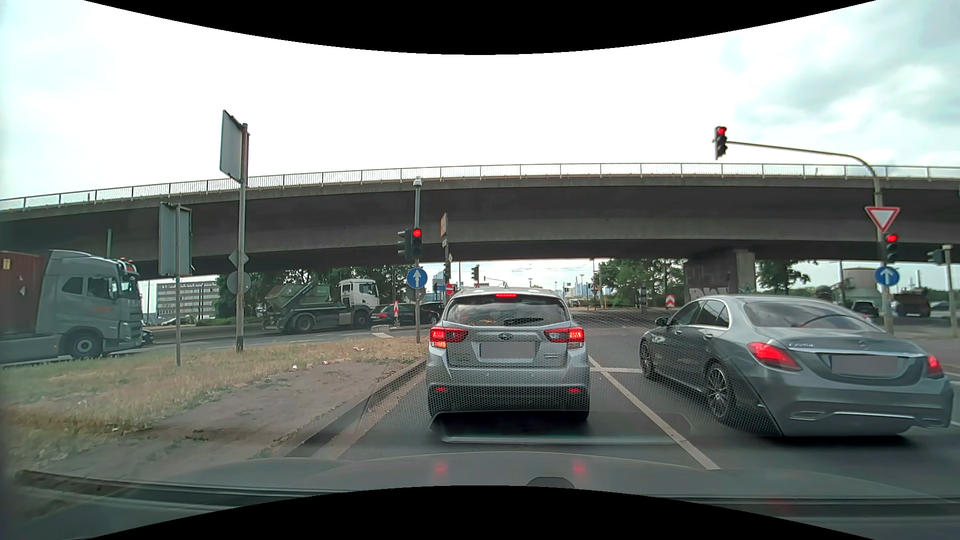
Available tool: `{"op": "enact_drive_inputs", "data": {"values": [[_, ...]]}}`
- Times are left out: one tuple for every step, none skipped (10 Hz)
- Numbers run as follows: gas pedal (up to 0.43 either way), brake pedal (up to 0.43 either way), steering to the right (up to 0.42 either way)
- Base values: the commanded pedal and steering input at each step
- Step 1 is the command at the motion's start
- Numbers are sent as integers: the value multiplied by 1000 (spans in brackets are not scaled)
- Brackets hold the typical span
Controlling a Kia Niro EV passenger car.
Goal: Follow the waypoints while adhering to traffic rules and regulations
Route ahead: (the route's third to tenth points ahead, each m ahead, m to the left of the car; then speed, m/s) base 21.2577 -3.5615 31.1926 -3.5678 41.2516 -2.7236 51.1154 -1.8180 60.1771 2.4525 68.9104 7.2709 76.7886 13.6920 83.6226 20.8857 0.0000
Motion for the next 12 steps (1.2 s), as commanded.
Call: {"op": "enact_drive_inputs", "data": {"values": [[0, 256, -1], [0, 256, -1], [0, 256, -1], [0, 256, -1], [0, 256, -1], [0, 256, -1], [0, 256, -1], [0, 256, -1], [0, 256, -1], [0, 256, -1], [0, 256, -1], [0, 256, -1]]}}
